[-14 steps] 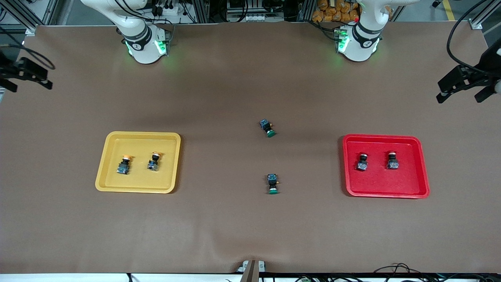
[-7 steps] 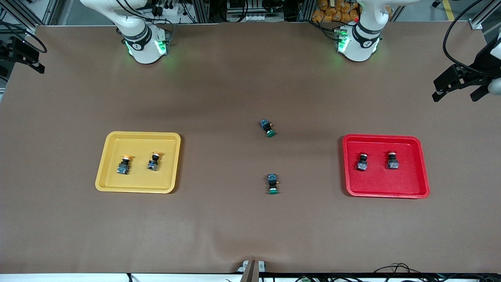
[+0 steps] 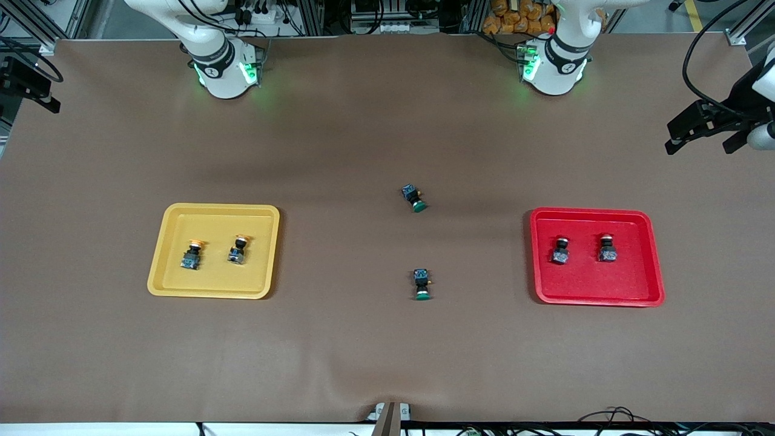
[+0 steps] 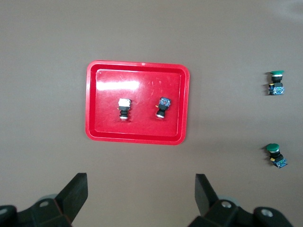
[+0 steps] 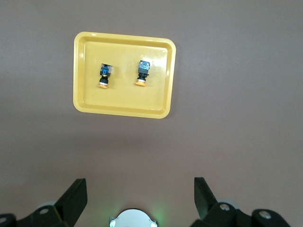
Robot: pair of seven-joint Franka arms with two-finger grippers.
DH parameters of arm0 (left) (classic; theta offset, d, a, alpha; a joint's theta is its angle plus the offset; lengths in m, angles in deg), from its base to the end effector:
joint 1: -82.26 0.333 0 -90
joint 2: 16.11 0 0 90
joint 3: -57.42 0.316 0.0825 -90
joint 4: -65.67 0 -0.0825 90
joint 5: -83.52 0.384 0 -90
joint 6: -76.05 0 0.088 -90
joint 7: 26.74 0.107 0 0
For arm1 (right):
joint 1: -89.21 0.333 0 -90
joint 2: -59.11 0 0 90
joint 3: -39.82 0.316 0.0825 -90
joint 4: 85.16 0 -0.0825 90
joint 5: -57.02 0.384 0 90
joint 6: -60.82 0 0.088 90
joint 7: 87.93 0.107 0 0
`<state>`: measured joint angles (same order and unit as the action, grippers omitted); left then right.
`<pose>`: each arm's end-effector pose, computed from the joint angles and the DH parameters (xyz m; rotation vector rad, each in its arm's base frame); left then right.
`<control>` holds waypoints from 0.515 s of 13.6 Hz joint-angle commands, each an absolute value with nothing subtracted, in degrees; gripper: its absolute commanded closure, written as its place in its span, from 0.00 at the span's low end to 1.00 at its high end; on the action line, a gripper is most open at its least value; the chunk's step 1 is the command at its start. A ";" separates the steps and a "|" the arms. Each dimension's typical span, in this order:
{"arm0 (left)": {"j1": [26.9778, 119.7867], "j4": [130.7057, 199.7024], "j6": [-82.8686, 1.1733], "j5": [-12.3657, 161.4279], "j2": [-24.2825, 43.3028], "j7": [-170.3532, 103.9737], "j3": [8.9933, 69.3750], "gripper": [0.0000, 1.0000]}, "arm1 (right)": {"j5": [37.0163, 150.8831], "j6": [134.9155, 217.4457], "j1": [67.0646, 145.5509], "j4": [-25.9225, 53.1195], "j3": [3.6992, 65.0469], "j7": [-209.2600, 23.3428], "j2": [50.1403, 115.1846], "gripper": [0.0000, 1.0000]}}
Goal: Place red and yellow buttons in trays
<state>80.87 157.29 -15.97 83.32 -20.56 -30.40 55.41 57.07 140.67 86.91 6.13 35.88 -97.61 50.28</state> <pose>0.5329 -0.0329 0.6566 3.1328 0.0071 0.1323 0.4828 -0.0560 0.6790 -3.1217 -0.0956 0.0686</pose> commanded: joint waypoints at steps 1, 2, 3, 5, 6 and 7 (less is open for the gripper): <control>81.29 156.90 -14.92 82.29 -20.86 -30.69 55.05 0.00 | 56.84 140.19 86.04 4.41 36.48 -98.30 51.37 0.00; 81.29 157.07 -14.83 82.29 -20.94 -30.87 54.96 0.00 | 56.84 140.19 86.05 4.14 36.48 -98.21 51.81 0.00; 81.38 157.16 -14.65 82.29 -21.03 -31.04 55.05 0.00 | 56.84 140.19 85.96 4.14 36.48 -98.21 52.08 0.00; 81.46 157.16 -14.56 82.29 -21.03 -31.05 55.05 0.00 | 56.84 140.10 86.31 4.05 36.48 -98.03 52.08 0.00; 81.47 157.16 -14.56 82.29 -21.03 -31.05 55.14 0.00 | 56.84 140.10 86.22 4.14 36.48 -98.21 52.08 0.00; 81.47 157.16 -14.56 82.29 -21.03 -31.13 55.14 0.00 | 56.84 140.10 86.22 4.14 36.48 -98.21 52.34 0.00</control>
<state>80.94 157.29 -15.39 83.31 -20.56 -30.61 55.37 57.07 140.84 86.91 5.84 35.90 -97.61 51.30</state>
